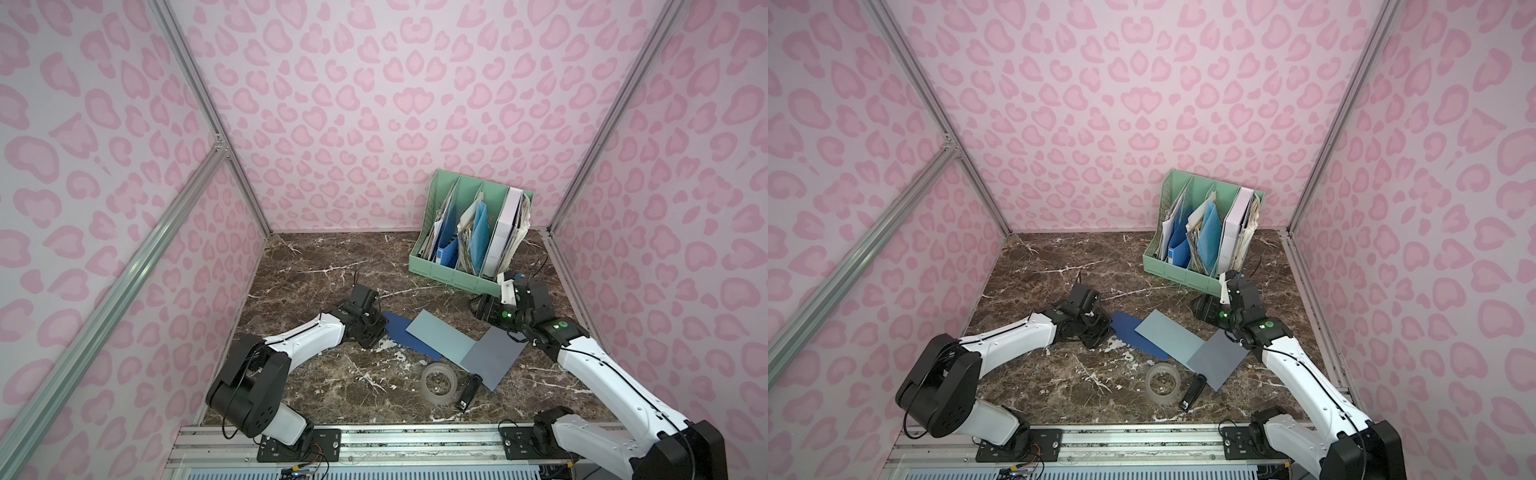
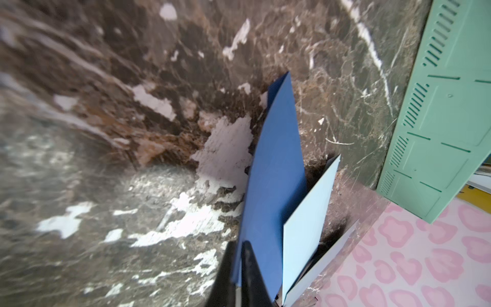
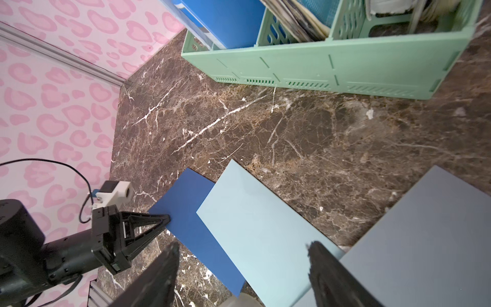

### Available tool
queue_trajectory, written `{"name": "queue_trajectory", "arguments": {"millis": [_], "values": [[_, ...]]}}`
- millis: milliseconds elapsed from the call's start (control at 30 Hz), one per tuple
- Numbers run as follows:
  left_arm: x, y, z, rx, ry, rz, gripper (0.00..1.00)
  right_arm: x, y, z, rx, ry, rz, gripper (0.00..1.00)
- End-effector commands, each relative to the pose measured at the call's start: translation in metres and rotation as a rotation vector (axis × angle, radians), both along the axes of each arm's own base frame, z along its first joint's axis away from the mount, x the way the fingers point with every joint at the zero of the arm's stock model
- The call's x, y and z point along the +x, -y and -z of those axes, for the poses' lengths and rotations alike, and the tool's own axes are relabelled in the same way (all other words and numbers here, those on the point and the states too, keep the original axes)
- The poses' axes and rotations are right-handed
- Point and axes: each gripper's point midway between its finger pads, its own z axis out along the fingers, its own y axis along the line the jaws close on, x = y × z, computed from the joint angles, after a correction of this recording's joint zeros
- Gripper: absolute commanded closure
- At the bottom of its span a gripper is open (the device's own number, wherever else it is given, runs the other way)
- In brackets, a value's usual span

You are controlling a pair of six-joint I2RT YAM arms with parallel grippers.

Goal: Take the letter paper out of the envelope
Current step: Pick up the envelope from the center of the board.

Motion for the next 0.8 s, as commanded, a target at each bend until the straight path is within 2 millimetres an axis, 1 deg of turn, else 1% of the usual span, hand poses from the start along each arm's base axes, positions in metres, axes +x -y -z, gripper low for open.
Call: {"name": "queue_trajectory", "arguments": {"millis": [0,67,133,200,333,433,500,533,567,633,667,767], "values": [[-0.009,-0.029,-0.007,0.161,-0.019,-0.001,1.00,0.005,-0.010,-0.010,-0.026,0.056,-0.048,0.23],[-0.008,-0.039,-0.023,0.213,-0.012,-0.003,1.00,0.006,-0.020,-0.012,-0.061,0.075,-0.087,0.22],[-0.010,-0.050,-0.037,0.266,-0.029,-0.002,1.00,0.008,-0.035,-0.016,-0.105,0.103,-0.139,0.22],[-0.010,-0.059,-0.056,0.308,-0.032,0.004,1.00,0.008,-0.053,-0.018,-0.163,0.141,-0.200,0.22],[-0.013,-0.076,-0.085,0.391,-0.066,0.005,1.00,0.006,-0.095,-0.027,-0.280,0.268,-0.347,0.22],[-0.011,-0.080,-0.105,0.409,-0.058,0.021,1.00,-0.004,-0.132,-0.036,-0.331,0.394,-0.476,0.21],[-0.009,-0.082,-0.118,0.410,-0.054,0.029,1.00,-0.018,-0.161,-0.043,-0.336,0.502,-0.583,0.19],[-0.008,-0.082,-0.122,0.413,-0.054,0.036,1.00,-0.024,-0.170,-0.044,-0.344,0.547,-0.619,0.19],[-0.005,-0.082,-0.131,0.410,-0.043,0.041,1.00,-0.031,-0.182,-0.046,-0.341,0.603,-0.656,0.18],[-0.003,-0.081,-0.139,0.408,-0.045,0.055,1.00,-0.041,-0.200,-0.047,-0.341,0.693,-0.708,0.17],[-0.002,-0.080,-0.143,0.402,-0.046,0.062,1.00,-0.042,-0.208,-0.047,-0.338,0.721,-0.717,0.16],[-0.001,-0.079,-0.151,0.393,-0.051,0.075,1.00,-0.040,-0.227,-0.046,-0.325,0.732,-0.722,0.16]]}}
